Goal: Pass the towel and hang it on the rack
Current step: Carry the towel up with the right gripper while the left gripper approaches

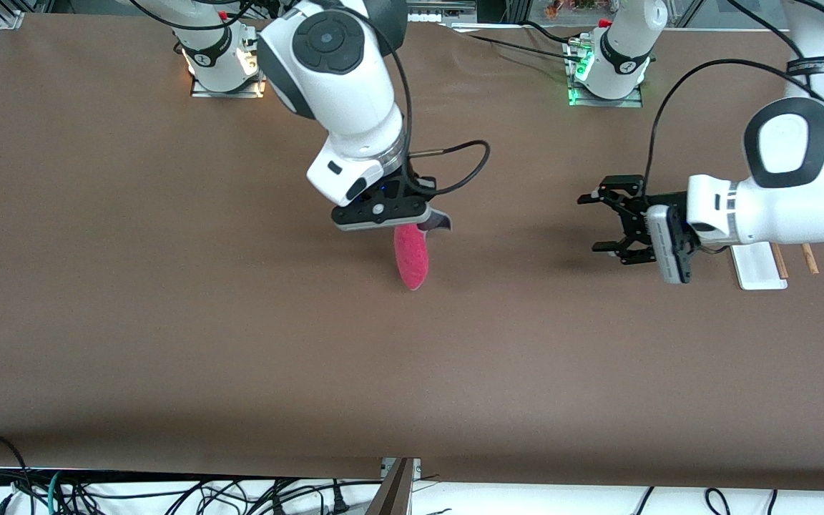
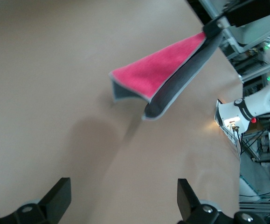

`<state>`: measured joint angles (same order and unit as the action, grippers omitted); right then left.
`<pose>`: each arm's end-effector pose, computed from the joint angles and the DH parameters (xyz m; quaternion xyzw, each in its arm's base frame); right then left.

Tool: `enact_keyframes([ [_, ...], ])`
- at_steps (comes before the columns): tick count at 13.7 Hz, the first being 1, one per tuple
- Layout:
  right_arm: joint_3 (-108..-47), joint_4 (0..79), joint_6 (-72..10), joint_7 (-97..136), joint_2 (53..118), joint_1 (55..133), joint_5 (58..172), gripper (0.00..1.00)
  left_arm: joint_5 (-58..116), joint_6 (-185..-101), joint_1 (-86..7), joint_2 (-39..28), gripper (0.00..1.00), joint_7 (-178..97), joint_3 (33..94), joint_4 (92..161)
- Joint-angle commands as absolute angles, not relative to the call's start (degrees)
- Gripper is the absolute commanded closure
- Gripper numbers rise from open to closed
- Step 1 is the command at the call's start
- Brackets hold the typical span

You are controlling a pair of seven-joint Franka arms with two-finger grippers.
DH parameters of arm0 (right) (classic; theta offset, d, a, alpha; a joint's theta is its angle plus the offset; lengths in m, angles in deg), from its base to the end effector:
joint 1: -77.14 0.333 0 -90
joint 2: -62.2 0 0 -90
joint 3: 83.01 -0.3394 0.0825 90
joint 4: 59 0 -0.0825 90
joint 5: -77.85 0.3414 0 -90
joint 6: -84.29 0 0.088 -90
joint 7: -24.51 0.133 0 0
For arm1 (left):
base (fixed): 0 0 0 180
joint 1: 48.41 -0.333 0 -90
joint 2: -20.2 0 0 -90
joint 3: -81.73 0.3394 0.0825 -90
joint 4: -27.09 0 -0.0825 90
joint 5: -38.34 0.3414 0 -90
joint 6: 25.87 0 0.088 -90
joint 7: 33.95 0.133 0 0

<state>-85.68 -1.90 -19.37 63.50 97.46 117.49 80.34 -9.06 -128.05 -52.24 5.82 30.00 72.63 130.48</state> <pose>0.5308 0.4866 0.5182 -0.9942 -0.0264 -0.0519 0.0908 0.5613 -0.1272 0.4402 0.8178 -0.3985 0.0855 0.4062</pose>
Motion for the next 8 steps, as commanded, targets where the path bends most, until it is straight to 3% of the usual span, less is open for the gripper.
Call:
enact_keyframes([
  [1, -85.38, -2.22, -22.65, 68.78, 97.09, 120.19, 81.10, 1.00, -14.29, -132.37, -52.19, 6.93, 0.00, 43.09, 71.80, 135.18],
  [6, -85.29, -2.22, -24.34, 71.26, 97.09, 123.10, 81.10, 1.00, -18.61, -148.18, -52.19, 8.51, 0.00, 48.21, 63.55, 142.92],
  [8, -85.21, -2.22, -24.34, 71.53, 97.09, 123.54, 81.10, 1.00, -18.88, -149.35, -52.19, 8.42, 0.00, 49.19, 62.75, 143.80],
])
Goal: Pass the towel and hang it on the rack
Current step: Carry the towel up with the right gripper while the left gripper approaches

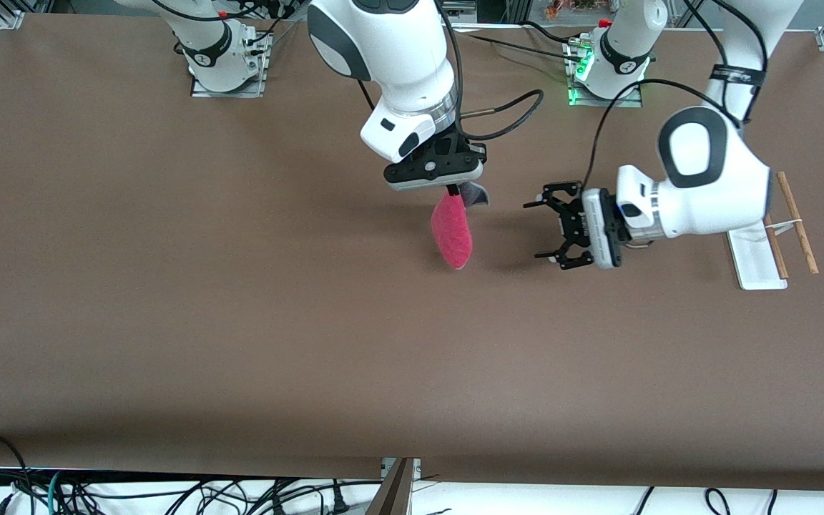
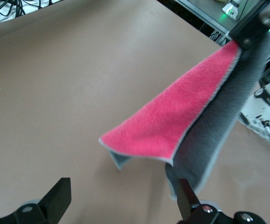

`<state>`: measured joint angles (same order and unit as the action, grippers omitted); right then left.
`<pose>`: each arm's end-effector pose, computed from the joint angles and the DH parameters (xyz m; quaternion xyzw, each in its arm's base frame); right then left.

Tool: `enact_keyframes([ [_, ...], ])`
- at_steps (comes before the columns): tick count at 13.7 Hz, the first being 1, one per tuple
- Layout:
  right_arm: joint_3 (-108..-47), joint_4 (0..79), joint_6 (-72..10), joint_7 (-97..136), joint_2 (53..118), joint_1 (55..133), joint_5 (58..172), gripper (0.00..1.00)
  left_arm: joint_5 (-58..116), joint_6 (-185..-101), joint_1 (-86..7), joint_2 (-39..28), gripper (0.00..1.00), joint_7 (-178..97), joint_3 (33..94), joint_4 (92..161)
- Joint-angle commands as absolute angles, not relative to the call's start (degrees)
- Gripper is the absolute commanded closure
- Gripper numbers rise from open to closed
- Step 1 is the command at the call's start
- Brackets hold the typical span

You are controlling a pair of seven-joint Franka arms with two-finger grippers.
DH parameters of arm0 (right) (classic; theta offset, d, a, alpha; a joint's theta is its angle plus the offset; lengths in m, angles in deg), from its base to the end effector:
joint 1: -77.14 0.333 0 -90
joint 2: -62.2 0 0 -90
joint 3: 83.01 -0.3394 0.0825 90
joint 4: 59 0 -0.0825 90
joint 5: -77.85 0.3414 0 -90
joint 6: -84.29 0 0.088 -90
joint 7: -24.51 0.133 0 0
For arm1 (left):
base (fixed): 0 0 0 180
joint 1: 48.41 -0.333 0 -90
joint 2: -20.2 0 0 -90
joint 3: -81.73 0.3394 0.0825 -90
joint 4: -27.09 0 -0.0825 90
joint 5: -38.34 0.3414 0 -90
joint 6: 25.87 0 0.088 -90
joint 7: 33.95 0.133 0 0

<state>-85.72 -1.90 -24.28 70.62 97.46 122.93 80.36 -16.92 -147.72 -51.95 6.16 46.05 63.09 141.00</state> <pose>0.4888 0.5413 0.5283 -0.9893 -0.0104 -0.0705 0.1272 0.5415 -0.1930 0.3895 0.7817 -0.4618 0.1812 0.3781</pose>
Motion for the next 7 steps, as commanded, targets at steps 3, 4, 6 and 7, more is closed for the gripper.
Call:
enact_keyframes([
  [3, -85.21, -2.22, -24.34, 71.62, 97.09, 123.54, 81.01, 1.00, -21.58, -149.44, -52.54, 11.13, 0.00, 52.52, 61.08, 149.23],
  [4, -85.29, -2.22, -24.43, 71.53, 97.09, 123.54, 81.10, 1.00, -25.34, -149.53, -52.19, 12.36, 0.00, 54.88, 60.99, 151.69],
  [6, -85.21, -2.22, -24.43, 71.53, 97.09, 123.54, 81.01, 1.00, -30.81, -152.49, -52.01, 13.60, 0.00, 58.85, 57.41, 155.22],
  [7, -85.21, -2.22, -24.43, 71.44, 97.09, 123.54, 81.01, 1.00, -31.96, -156.17, -51.92, 13.87, 0.00, 59.12, 55.03, 156.36],
])
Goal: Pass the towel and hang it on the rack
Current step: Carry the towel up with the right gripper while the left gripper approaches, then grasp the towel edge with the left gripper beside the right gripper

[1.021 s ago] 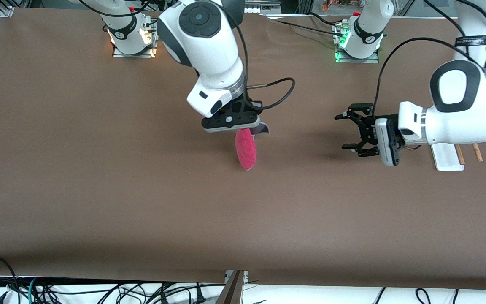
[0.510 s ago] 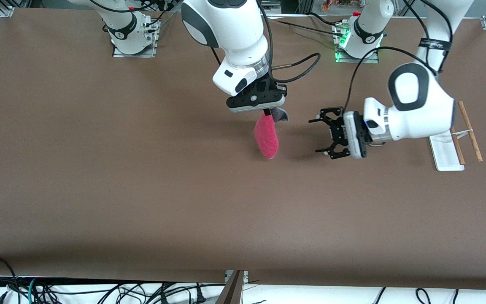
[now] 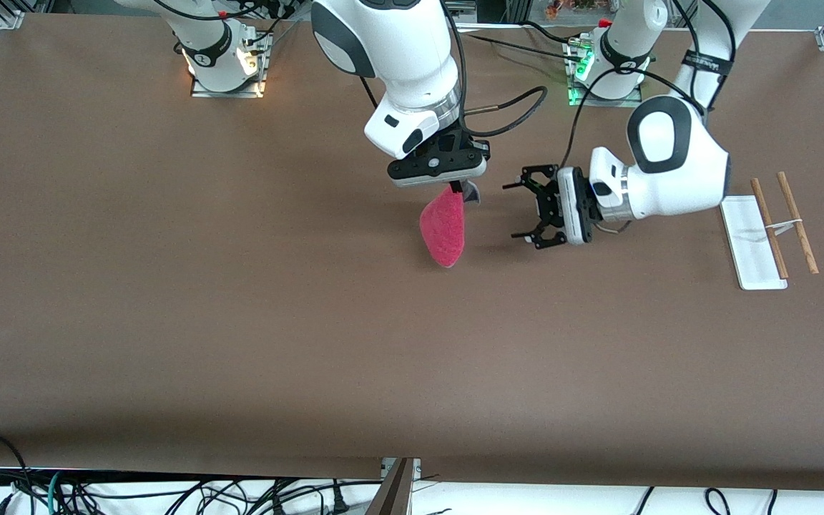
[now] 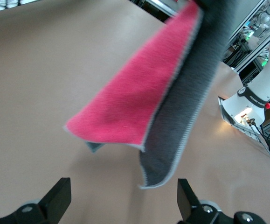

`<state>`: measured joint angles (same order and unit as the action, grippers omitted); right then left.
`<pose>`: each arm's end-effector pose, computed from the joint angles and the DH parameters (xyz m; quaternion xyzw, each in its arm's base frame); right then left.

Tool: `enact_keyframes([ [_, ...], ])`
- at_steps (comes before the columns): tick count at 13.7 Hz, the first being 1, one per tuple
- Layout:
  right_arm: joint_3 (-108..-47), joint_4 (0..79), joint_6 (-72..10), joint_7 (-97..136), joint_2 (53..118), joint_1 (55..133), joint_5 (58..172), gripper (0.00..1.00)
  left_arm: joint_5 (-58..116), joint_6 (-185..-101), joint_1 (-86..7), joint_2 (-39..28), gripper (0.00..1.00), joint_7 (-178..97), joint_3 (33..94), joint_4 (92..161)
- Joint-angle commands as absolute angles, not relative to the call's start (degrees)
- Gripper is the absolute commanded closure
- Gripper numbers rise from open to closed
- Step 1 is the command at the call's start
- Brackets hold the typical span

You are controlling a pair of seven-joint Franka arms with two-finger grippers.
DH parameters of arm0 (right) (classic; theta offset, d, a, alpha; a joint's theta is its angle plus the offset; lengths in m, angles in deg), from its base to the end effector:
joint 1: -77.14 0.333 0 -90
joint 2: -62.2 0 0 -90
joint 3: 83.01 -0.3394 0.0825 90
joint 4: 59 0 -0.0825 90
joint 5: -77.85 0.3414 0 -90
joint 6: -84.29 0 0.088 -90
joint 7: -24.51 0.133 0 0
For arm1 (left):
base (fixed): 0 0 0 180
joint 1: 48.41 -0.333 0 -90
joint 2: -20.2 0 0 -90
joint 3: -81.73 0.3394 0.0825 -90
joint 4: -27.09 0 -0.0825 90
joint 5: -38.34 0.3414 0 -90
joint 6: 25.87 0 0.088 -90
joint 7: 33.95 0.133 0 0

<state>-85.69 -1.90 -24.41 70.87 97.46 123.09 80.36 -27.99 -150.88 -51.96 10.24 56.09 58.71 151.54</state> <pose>0.4876 0.5427 0.5285 -0.9892 -0.0094 -0.0710 0.1282 0.4845 -0.2230 0.3632 0.7556 -0.4689 0.2009 0.4109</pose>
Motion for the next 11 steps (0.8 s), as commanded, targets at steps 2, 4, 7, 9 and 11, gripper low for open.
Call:
enact_keyframes([
  [2, -85.21, -2.22, -24.52, 71.44, 97.09, 123.54, 81.01, 1.00, -35.64, -164.43, -51.92, 13.69, 0.00, 59.21, 49.06, 157.86],
  [4, -85.29, -2.22, -24.52, 71.53, 97.09, 123.54, 81.01, 1.00, -36.54, -166.32, -51.92, 13.69, 0.00, 59.22, 47.11, 158.13],
  [7, -85.29, -2.22, -24.69, 71.44, 97.09, 123.54, 81.10, 1.00, -36.54, -167.10, -51.92, 13.52, 0.99, 60.88, 46.92, 158.22],
  [9, -85.29, -2.22, -24.87, 71.44, 97.09, 123.54, 81.01, 1.00, -36.54, -167.55, -51.92, 13.43, 1.00, 60.89, 46.92, 158.31],
  [11, -85.29, -2.22, -24.87, 71.44, 97.09, 123.54, 81.01, 1.00, -36.54, -167.55, -52.01, 13.43, 1.00, 60.89, 47.01, 158.31],
])
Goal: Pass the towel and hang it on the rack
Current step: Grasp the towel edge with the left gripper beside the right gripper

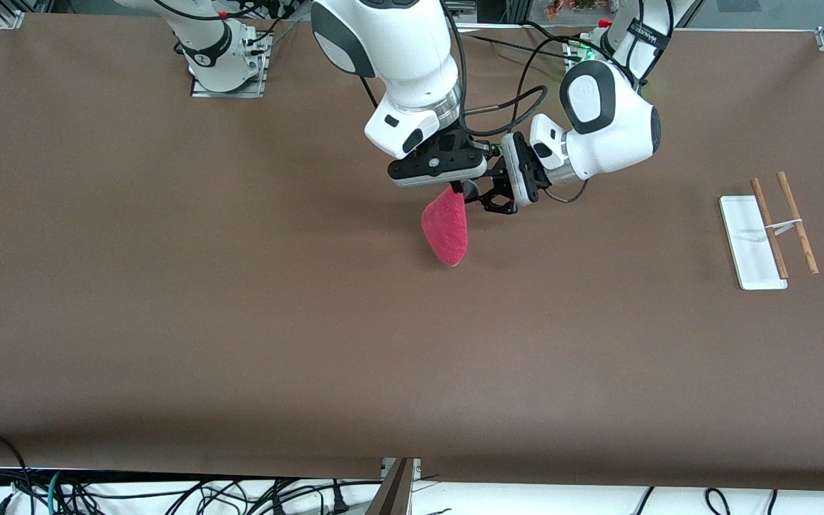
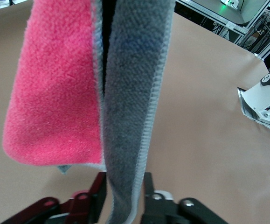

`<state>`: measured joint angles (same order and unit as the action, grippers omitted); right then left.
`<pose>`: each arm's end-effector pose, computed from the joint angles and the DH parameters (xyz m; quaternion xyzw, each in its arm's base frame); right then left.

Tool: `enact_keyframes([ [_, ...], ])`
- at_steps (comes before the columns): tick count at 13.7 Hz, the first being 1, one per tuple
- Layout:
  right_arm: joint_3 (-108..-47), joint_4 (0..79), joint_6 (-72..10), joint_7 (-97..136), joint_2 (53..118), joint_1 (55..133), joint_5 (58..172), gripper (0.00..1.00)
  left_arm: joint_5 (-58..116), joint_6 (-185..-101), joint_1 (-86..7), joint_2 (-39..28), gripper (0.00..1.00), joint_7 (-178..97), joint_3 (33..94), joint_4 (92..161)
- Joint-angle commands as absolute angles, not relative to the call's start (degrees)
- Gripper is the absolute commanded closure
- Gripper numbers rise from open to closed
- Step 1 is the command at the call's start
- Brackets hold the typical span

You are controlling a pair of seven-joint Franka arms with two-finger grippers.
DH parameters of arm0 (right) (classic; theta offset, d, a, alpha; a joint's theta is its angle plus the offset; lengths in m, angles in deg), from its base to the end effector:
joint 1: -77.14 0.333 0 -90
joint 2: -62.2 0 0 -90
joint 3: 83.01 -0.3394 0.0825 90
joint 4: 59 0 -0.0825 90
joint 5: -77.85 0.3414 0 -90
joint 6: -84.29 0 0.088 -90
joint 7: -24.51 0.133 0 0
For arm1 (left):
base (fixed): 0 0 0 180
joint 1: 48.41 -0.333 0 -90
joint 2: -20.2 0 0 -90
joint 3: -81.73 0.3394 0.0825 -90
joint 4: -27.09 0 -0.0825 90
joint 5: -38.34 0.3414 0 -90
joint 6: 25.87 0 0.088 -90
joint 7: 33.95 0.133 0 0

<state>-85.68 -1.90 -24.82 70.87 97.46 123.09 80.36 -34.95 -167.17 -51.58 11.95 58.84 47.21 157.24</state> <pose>0.4882 0.5431 0.5294 -0.9887 -0.0092 -0.0734 0.1307 0.4396 -0.2796 0.3491 0.7685 -0.4801 0.2272 0.3568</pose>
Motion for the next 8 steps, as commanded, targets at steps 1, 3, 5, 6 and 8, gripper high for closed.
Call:
enact_keyframes([
  [1, -85.29, -2.22, -24.87, 71.44, 97.09, 123.54, 81.01, 1.00, -36.54, -167.55, -52.27, 13.43, 1.00, 60.88, 46.93, 158.22],
  [3, -85.29, -2.22, -24.87, 71.35, 97.09, 123.54, 81.10, 1.00, -36.54, -167.55, -52.45, 13.43, 1.00, 60.89, 46.93, 158.22],
  [5, -85.29, -2.22, -24.87, 71.35, 97.09, 123.54, 81.01, 1.00, -36.54, -167.46, -52.62, 13.43, 1.00, 60.88, 47.01, 158.22],
  [6, -85.29, -2.22, -24.87, 71.35, 97.09, 123.54, 81.01, 1.00, -36.54, -167.46, -52.63, 13.43, 1.00, 60.80, 47.01, 158.13],
  [8, -85.29, -2.22, -24.78, 71.35, 97.09, 123.54, 81.01, 1.00, -36.46, -167.46, -52.89, 13.43, 1.00, 60.54, 47.10, 158.05],
])
